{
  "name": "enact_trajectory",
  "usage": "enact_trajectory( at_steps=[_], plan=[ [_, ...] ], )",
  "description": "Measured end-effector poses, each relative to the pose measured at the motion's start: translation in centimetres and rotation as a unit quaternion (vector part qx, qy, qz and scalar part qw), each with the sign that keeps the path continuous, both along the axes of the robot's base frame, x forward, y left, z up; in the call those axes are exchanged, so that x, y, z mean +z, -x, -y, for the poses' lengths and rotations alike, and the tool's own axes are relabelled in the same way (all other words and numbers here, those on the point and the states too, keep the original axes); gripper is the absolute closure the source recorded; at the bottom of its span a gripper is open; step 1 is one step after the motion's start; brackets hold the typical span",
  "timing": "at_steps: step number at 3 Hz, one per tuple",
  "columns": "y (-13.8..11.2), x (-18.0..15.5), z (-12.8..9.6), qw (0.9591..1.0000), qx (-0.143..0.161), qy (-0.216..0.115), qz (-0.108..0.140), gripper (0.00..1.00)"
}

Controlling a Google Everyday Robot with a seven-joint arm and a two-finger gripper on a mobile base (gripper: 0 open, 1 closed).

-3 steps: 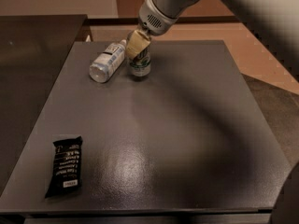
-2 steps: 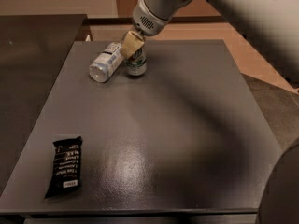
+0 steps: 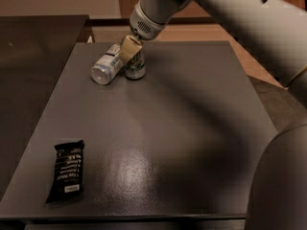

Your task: Move 7up can near blue plastic bottle

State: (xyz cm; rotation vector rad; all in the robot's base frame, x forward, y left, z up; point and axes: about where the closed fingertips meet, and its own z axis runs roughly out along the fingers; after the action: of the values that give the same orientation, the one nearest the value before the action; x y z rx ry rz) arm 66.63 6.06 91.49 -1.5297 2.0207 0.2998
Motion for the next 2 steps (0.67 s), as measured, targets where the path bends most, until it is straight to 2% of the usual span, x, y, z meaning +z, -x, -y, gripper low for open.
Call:
enact_trajectory(
  at_steps=[1, 2],
  plan=[
    [0.03, -0.15, -0.14, 1.0000, 0.001, 0.001, -0.001, 0.13],
    [0.06, -0.30, -0.28, 1.0000, 0.002, 0.001, -0.002, 0.00]
  ],
)
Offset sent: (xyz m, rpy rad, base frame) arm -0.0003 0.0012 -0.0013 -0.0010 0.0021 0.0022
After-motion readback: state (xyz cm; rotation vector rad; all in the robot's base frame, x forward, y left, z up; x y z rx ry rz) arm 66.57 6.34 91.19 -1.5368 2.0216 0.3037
